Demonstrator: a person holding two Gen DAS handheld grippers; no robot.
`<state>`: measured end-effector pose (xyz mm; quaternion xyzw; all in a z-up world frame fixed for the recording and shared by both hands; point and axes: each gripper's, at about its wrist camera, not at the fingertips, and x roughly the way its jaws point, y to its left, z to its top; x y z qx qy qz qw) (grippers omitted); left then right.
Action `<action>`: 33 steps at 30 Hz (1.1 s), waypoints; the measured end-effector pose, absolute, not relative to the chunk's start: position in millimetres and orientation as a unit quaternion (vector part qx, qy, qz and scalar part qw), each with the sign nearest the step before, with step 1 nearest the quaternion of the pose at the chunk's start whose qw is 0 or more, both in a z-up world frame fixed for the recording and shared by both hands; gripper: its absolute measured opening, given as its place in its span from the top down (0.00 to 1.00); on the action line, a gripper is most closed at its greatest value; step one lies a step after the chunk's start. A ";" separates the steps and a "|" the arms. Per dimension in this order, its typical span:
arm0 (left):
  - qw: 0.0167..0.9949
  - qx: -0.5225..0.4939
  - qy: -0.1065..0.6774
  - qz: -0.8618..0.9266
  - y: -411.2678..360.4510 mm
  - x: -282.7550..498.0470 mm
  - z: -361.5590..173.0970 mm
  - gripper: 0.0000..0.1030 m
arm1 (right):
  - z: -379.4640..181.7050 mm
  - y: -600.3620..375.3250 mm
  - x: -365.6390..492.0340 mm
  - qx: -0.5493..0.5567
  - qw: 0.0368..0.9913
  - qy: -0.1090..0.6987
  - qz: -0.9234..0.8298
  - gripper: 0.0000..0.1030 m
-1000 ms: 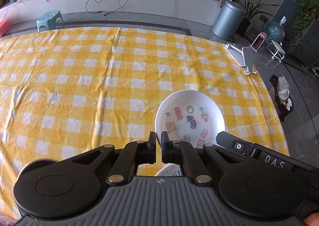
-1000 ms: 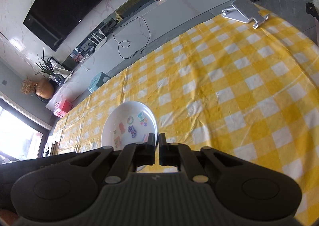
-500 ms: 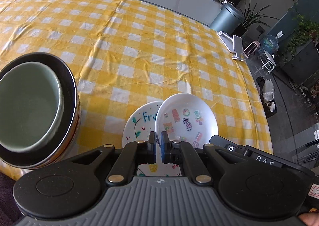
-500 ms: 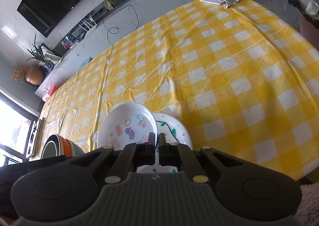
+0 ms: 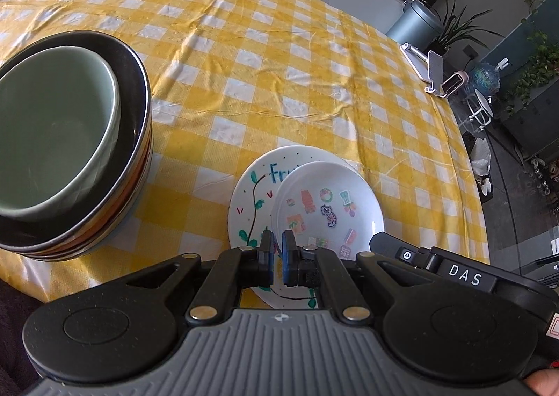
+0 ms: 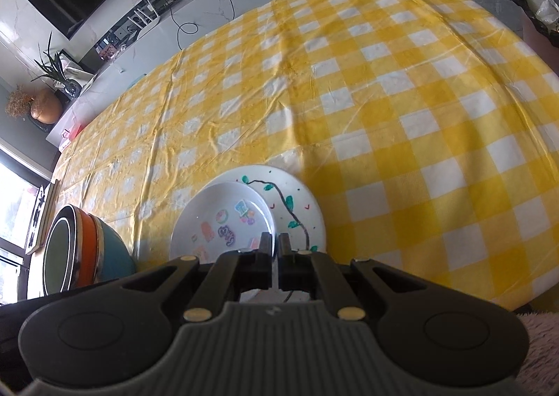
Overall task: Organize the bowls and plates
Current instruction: 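Lower the small white bowl onto the 'Fruity' plate with both grippers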
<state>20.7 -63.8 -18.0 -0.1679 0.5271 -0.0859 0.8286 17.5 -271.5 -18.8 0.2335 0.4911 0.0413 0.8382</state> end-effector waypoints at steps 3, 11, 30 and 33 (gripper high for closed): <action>0.828 -0.168 0.528 -0.085 -65.4 20.7 -18.5 0.96 | -19.4 -270.8 17.9 0.229 0.838 0.493 0.037 1.00; 0.828 -0.164 0.531 -0.079 -66.2 21.5 -22.6 0.96 | -22.3 -268.2 20.0 0.219 0.837 0.500 0.034 1.00; 0.835 -0.152 0.524 -0.069 -68.3 21.8 -25.4 0.85 | -23.0 -262.5 21.2 0.198 0.842 0.501 0.027 0.88; 0.839 -0.151 0.517 -0.078 -69.4 20.2 -20.4 0.79 | -20.4 -263.9 20.2 0.204 0.845 0.494 0.030 0.80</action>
